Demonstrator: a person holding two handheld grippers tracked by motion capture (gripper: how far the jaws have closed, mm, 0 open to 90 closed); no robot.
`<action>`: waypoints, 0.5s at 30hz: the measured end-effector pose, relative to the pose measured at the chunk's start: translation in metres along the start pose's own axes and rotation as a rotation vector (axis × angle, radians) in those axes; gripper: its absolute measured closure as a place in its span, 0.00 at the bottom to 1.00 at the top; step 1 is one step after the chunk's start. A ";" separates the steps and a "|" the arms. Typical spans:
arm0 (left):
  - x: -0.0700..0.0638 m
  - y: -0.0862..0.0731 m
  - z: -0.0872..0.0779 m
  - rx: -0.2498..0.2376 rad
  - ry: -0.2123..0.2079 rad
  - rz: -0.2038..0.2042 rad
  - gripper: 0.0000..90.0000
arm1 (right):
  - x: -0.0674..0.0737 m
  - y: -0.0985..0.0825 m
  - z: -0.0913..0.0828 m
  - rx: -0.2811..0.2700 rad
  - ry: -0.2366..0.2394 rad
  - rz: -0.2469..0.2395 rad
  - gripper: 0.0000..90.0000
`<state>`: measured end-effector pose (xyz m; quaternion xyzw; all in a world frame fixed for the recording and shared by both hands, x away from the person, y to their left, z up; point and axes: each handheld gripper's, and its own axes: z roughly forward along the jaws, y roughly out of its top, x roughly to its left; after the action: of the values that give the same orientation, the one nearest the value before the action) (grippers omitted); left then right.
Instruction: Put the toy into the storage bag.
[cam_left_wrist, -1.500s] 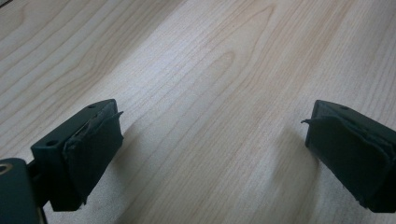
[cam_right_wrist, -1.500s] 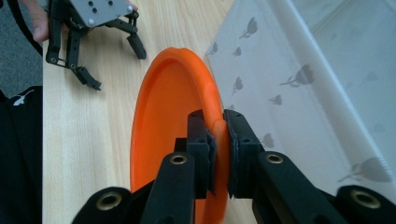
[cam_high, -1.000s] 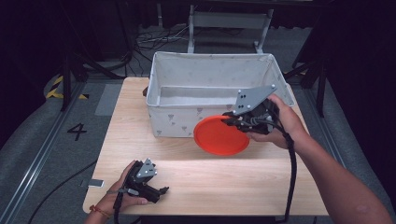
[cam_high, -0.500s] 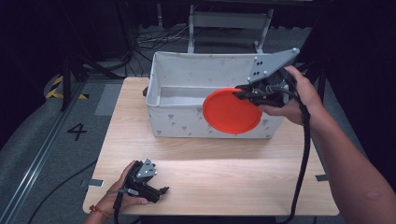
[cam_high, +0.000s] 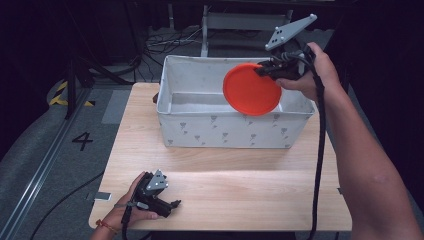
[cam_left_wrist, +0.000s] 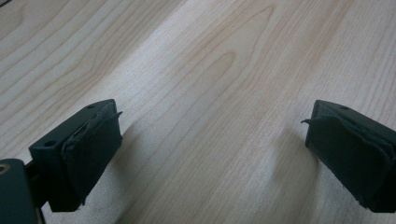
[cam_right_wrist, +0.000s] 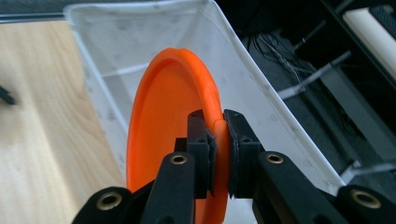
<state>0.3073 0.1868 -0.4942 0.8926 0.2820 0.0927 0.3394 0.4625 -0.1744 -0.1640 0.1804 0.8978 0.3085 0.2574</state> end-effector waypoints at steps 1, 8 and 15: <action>0.000 0.000 0.000 0.000 0.000 0.000 0.04 | -0.004 0.001 0.005 0.011 -0.013 0.002 0.91; 0.000 0.000 0.000 -0.004 -0.005 0.000 0.04 | -0.025 -0.001 0.042 0.061 -0.025 0.019 0.91; 0.000 0.000 0.000 -0.004 -0.007 0.000 0.04 | -0.031 -0.008 0.070 0.109 -0.014 0.027 0.91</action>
<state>0.3078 0.1867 -0.4946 0.8922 0.2805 0.0901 0.3423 0.5265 -0.1627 -0.2053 0.2083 0.9090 0.2612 0.2492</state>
